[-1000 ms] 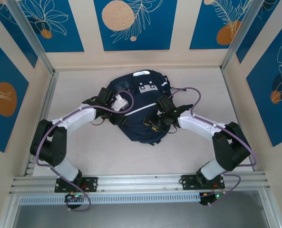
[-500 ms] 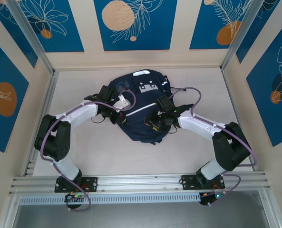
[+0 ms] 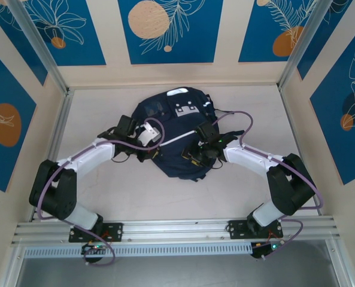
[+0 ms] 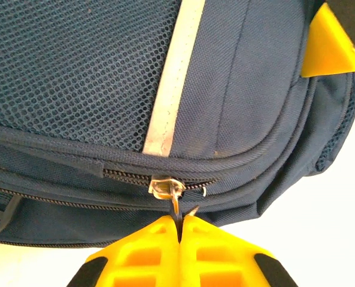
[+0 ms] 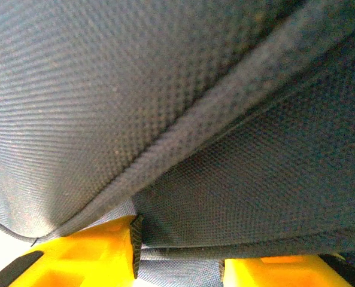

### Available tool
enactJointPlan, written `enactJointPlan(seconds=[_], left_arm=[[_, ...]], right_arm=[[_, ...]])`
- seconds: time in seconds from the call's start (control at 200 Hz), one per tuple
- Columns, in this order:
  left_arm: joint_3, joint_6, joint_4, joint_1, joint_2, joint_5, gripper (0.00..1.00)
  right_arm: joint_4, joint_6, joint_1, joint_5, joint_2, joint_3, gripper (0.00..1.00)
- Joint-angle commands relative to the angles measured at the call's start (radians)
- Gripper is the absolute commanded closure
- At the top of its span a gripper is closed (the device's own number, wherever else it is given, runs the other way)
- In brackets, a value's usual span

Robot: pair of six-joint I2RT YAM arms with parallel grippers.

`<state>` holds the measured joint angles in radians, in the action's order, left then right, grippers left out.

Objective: Pack books, pencil case, and school supplies into a backpack

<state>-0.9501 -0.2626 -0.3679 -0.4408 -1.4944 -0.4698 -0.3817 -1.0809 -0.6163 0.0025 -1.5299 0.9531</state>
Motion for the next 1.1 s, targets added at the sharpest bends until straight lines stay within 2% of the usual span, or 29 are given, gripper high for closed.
enactJointPlan(seconds=[0.0,0.21,0.385,0.43,0.475,0.495,0.66,0.795,0.97,1.095], left_arm=[[0.048,0.051,0.023,-0.041,0.048,-0.102,1.0],[0.075,0.078,0.027,-0.086,0.087,-0.102,1.0],[0.108,0.151,0.06,-0.092,0.123,0.037,1.0],[0.102,0.204,0.067,-0.082,0.126,0.061,0.92],[0.091,0.272,0.077,-0.064,0.126,0.072,0.74],[0.086,0.307,0.083,-0.058,0.125,0.084,0.7],[0.028,0.529,0.137,-0.011,0.088,0.138,0.5],[-0.06,0.705,0.139,0.042,-0.017,0.171,0.32],[-0.191,0.804,0.112,0.062,-0.161,0.179,0.31],[-0.263,0.873,0.133,0.062,-0.249,0.112,0.32]], right_arm=[[0.01,-0.017,-0.01,0.019,-0.003,-0.011,0.6],[0.02,-0.019,-0.01,0.015,-0.001,-0.017,0.6],[-0.004,-0.009,-0.014,0.039,0.003,-0.008,0.6],[-0.034,0.003,-0.016,0.064,0.009,0.003,0.6],[-0.058,0.016,-0.015,0.092,0.018,0.013,0.6],[-0.064,0.024,-0.012,0.099,0.019,0.017,0.6],[-0.097,0.093,0.037,0.132,0.008,0.046,0.59],[-0.1,0.149,0.105,0.146,-0.008,0.05,0.59],[-0.106,0.206,0.169,0.148,-0.001,0.05,0.59],[-0.119,0.233,0.182,0.154,0.015,0.058,0.59]])
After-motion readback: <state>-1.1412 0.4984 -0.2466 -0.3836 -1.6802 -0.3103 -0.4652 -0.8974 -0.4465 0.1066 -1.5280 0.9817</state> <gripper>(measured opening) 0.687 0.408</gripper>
